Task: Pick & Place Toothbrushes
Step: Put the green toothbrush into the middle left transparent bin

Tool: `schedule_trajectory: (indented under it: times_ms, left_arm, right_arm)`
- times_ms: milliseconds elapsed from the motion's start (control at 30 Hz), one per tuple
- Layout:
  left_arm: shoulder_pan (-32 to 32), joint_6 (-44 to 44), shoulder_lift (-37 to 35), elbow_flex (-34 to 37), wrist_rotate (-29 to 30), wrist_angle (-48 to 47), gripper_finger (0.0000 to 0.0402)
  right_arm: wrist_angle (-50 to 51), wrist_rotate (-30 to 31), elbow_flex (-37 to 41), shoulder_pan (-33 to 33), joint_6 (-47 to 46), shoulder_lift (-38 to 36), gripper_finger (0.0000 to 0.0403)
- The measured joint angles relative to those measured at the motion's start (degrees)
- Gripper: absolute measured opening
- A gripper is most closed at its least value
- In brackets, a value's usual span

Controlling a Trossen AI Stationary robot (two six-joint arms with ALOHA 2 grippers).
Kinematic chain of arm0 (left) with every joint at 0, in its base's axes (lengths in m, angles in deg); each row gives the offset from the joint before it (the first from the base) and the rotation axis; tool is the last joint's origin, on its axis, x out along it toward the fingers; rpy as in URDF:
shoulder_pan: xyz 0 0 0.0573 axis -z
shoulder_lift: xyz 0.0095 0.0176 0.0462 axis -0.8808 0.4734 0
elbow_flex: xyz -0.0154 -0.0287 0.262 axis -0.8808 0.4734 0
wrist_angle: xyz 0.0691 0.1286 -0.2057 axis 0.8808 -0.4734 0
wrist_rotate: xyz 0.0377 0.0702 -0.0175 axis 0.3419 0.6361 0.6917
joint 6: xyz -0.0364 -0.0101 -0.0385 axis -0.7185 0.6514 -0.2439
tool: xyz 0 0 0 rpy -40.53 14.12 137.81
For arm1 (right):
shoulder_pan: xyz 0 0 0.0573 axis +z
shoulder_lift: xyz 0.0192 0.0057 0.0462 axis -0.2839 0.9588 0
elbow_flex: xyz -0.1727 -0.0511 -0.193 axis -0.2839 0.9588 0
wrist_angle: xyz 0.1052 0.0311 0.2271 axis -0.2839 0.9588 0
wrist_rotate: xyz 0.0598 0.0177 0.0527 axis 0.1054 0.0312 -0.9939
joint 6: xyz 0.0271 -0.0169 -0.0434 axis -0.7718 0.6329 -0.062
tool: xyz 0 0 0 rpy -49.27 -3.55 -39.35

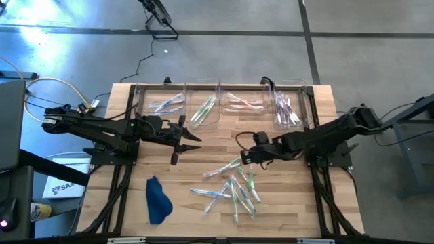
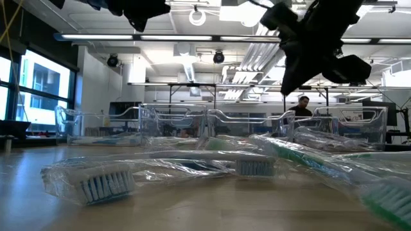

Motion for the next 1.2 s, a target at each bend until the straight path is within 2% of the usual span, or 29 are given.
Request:
schedule_trajectory:
  times_ms: [200,367,567,867,1000,1200]
  left_arm:
    - [-0.01,0.07,0.01,0.00,0.00,-2.56,0.0117]
    - [0.00,0.08,0.01,0.00,0.00,-4.07,0.0117]
    - [-0.01,0.08,0.04,0.02,0.01,-4.80,0.0117]
    - [0.00,0.98,0.04,0.02,0.02,-5.49,0.0117]
    - [-0.02,1.00,0.04,0.02,0.04,-5.78,0.0117]
    - [0.00,0.98,0.04,0.02,0.04,-5.78,0.0117]
  right_arm:
    - [2.38,-5.06,-2.04,0.20,-5.35,6.62,0.0002]
    - [7.13,-8.04,-2.80,1.98,-11.25,8.71,0.0002]
    - [8.41,-8.17,-2.94,3.30,-16.68,8.71,0.0002]
    - [7.99,-8.18,-2.94,3.44,-15.21,8.76,0.0004]
    - [7.95,-8.47,-2.94,3.46,-13.30,9.90,0.0028]
    - [7.60,-9.78,-2.94,3.46,-15.71,13.60,0.0106]
